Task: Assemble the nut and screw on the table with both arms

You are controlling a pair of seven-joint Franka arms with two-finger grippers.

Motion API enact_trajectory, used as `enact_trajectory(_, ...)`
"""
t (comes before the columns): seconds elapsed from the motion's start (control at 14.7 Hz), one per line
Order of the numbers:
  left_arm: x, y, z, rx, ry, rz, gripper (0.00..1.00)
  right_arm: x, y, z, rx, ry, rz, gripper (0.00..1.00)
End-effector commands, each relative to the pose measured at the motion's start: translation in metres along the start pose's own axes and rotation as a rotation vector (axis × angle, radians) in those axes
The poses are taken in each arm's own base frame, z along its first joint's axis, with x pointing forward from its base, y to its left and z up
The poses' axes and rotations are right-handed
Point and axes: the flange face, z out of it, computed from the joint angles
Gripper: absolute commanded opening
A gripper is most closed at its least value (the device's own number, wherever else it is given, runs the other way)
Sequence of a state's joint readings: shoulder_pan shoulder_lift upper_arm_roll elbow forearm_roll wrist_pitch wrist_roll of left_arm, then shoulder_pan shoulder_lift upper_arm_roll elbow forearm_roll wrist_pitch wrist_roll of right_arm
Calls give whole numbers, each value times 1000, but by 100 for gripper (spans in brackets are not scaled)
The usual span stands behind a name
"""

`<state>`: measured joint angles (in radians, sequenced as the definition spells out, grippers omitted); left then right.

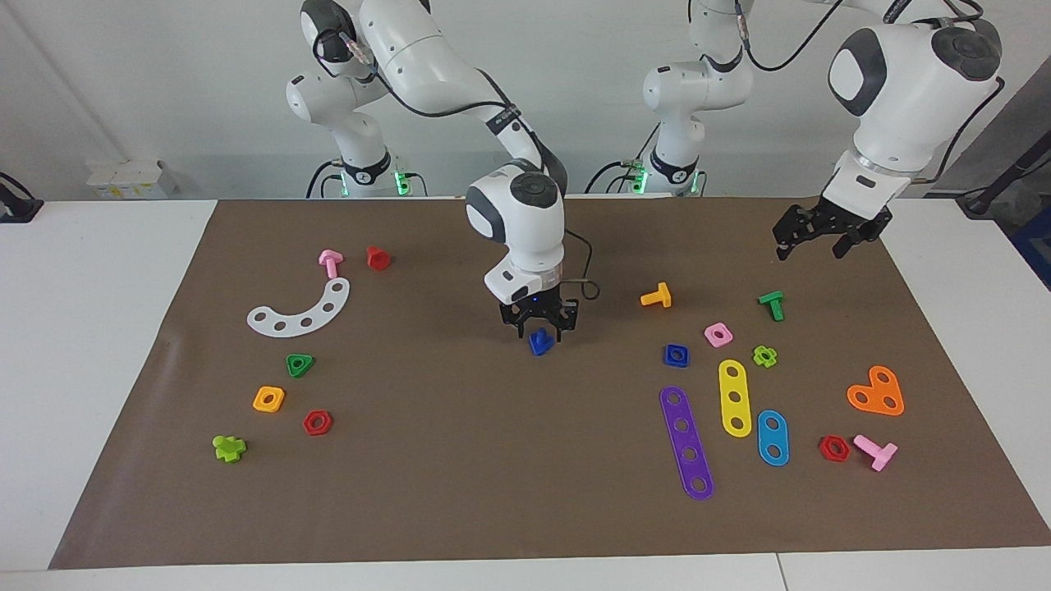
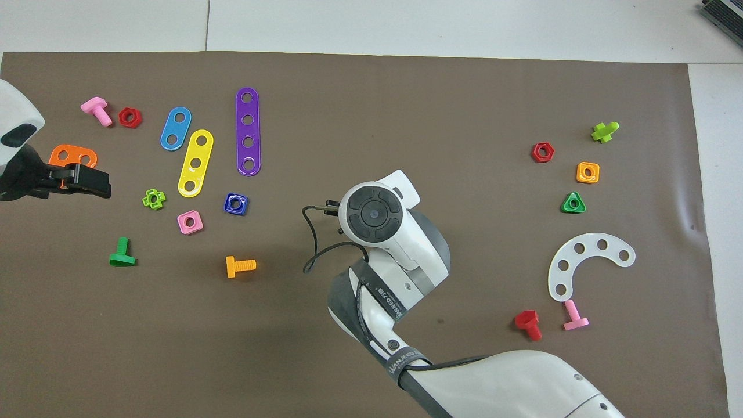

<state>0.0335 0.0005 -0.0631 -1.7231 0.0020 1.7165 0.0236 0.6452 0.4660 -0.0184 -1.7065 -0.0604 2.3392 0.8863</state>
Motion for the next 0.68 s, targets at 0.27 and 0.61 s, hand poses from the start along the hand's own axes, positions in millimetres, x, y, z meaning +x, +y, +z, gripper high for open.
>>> enact_trajectory(0.27,-5,50,14,15,57,47,100,98,120,-117,-13,74,77,100)
enact_trajectory(0.61,12,114,61,3,26,120,96,137,238,-179,-74,11,52,100)
